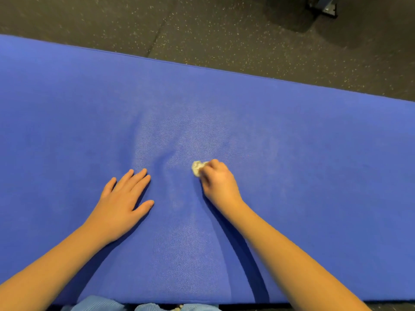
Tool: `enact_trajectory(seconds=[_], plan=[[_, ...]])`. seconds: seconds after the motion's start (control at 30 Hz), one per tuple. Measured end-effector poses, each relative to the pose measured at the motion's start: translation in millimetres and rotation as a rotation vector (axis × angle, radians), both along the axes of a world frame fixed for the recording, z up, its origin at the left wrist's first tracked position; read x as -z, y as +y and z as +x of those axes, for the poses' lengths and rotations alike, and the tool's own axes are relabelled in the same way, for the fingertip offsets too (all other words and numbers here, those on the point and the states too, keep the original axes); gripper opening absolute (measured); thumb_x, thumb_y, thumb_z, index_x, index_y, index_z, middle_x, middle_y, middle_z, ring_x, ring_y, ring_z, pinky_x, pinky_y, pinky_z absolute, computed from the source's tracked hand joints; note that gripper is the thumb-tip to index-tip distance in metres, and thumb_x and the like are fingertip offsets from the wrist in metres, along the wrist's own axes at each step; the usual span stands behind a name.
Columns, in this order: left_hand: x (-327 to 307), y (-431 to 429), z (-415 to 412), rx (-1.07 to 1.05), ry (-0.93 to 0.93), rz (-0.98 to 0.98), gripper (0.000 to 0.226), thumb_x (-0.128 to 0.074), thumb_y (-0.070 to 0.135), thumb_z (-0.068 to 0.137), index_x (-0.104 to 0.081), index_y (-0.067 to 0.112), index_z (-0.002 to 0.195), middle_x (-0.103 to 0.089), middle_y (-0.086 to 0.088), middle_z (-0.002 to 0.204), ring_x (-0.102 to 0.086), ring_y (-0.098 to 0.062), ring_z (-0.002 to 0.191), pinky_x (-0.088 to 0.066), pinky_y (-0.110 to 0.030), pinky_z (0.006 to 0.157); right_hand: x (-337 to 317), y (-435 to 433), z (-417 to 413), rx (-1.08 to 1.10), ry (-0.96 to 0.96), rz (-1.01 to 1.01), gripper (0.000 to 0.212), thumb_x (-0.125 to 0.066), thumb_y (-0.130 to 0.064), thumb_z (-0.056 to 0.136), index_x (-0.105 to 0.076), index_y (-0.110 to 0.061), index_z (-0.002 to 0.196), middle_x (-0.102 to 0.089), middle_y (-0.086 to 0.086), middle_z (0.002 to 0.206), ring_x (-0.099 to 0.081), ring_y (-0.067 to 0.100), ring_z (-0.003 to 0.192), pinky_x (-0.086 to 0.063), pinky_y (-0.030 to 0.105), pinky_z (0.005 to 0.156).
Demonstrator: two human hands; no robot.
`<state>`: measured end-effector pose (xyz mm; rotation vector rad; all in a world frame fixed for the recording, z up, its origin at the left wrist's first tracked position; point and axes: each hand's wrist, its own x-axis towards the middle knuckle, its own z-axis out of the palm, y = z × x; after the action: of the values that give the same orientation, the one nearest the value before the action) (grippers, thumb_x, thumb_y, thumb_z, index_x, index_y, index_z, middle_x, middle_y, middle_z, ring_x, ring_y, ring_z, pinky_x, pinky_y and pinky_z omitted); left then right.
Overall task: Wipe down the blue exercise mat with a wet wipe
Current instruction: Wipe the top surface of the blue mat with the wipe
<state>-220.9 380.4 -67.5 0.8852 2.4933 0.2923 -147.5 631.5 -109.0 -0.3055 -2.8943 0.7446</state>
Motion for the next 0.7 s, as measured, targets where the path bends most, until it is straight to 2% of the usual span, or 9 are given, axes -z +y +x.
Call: enact_trajectory(seconds=[0.07, 0.1, 0.17, 0.27, 0.33, 0.43, 0.5, 0.6, 0.7], plan=[[4.9, 2.8, 1.8, 0.027, 0.014, -0.012, 0.088, -0.004, 0.069, 0.078, -0.023, 0.025, 0.152, -0.002, 0.02, 0.153, 0.001, -0.012, 0.147, 0.001, -0.04, 0.119, -6.1, 9.9, -2.2, -0.218, -0.061, 0.034, 0.008, -0.062, -0.002, 0.084, -0.06, -0.001, 0.076, -0.055, 0.015, 0.082, -0.054, 0.035, 0.073, -0.047, 0.04, 0.051], [7.2, 2.4, 3.9, 0.026, 0.035, -0.002, 0.085, -0.007, 0.067, 0.081, -0.027, 0.023, 0.151, -0.008, 0.018, 0.154, -0.003, -0.014, 0.148, -0.002, -0.042, 0.119, -8.5, 20.3, -8.5, -0.217, -0.076, 0.052, 0.01, -0.061, -0.005, 0.086, -0.06, -0.001, 0.077, -0.055, 0.015, 0.084, -0.054, 0.035, 0.075, -0.048, 0.041, 0.052], [10.7, 0.1, 5.3, 0.029, 0.065, 0.007, 0.078, -0.016, 0.062, 0.086, -0.037, 0.02, 0.148, -0.022, 0.012, 0.155, -0.015, -0.02, 0.147, -0.01, -0.047, 0.118, -6.1, 42.3, -26.1, -0.024, -0.031, 0.062, 0.022, -0.058, -0.012, 0.091, -0.056, 0.001, 0.074, -0.052, 0.014, 0.082, -0.049, 0.032, 0.072, -0.045, 0.037, 0.053], [9.6, 1.5, -2.7, 0.07, 0.107, -0.001, 0.068, -0.03, 0.057, 0.087, -0.053, 0.016, 0.136, -0.046, 0.003, 0.146, -0.034, -0.026, 0.137, -0.03, -0.054, 0.109, -1.3, 55.9, -48.1, 0.38, 0.024, -0.019, 0.033, -0.056, -0.014, 0.095, -0.048, -0.001, 0.066, -0.04, 0.01, 0.079, -0.034, 0.026, 0.065, -0.027, 0.032, 0.054], [7.9, 6.2, -13.7, 0.124, 0.133, 0.013, 0.064, -0.035, 0.055, 0.086, -0.06, 0.013, 0.127, -0.056, -0.001, 0.133, -0.04, -0.026, 0.129, -0.039, -0.051, 0.101, 0.2, 39.1, -55.0, 0.324, 0.018, -0.019, 0.022, -0.059, -0.004, 0.09, -0.053, 0.003, 0.07, -0.044, 0.015, 0.079, -0.035, 0.025, 0.063, -0.027, 0.032, 0.053], [11.0, 14.9, -34.7, 0.186, 0.146, 0.018, 0.066, -0.034, 0.056, 0.086, -0.057, 0.013, 0.13, -0.053, -0.002, 0.136, -0.04, -0.026, 0.133, -0.033, -0.048, 0.106, -1.7, 17.8, -52.6, -0.101, -0.061, 0.023, 0.015, -0.061, 0.0, 0.086, -0.055, 0.005, 0.073, -0.051, 0.018, 0.082, -0.047, 0.03, 0.065, -0.038, 0.034, 0.047], [15.8, 20.8, -48.1, 0.18, 0.139, 0.003, 0.073, -0.028, 0.06, 0.086, -0.044, 0.017, 0.143, -0.036, 0.0, 0.152, -0.028, -0.024, 0.142, -0.021, -0.048, 0.114, -4.0, 33.1, -61.3, -0.181, -0.097, 0.047, 0.016, -0.059, -0.002, 0.088, -0.055, 0.005, 0.075, -0.052, 0.017, 0.088, -0.049, 0.031, 0.068, -0.041, 0.035, 0.048], [24.8, 27.4, -59.9, 0.16, 0.132, -0.004, 0.076, -0.02, 0.062, 0.087, -0.031, 0.021, 0.15, -0.019, 0.005, 0.158, -0.017, -0.021, 0.146, -0.013, -0.048, 0.116, -3.9, 65.2, -81.0, 0.147, -0.044, 0.025, 0.024, -0.055, -0.012, 0.095, -0.054, 0.004, 0.077, -0.05, 0.012, 0.096, -0.044, 0.029, 0.068, -0.038, 0.035, 0.053], [31.8, 29.7, -56.8, 0.208, 0.176, -0.045, 0.07, -0.024, 0.056, 0.091, -0.039, 0.015, 0.147, -0.029, -0.001, 0.155, -0.022, -0.026, 0.144, -0.018, -0.05, 0.113, -3.4, 71.0, -93.0, 0.364, -0.039, -0.058, 0.024, -0.053, -0.012, 0.094, -0.057, 0.006, 0.08, -0.05, 0.017, 0.117, -0.052, 0.033, 0.076, -0.039, 0.034, 0.06]])
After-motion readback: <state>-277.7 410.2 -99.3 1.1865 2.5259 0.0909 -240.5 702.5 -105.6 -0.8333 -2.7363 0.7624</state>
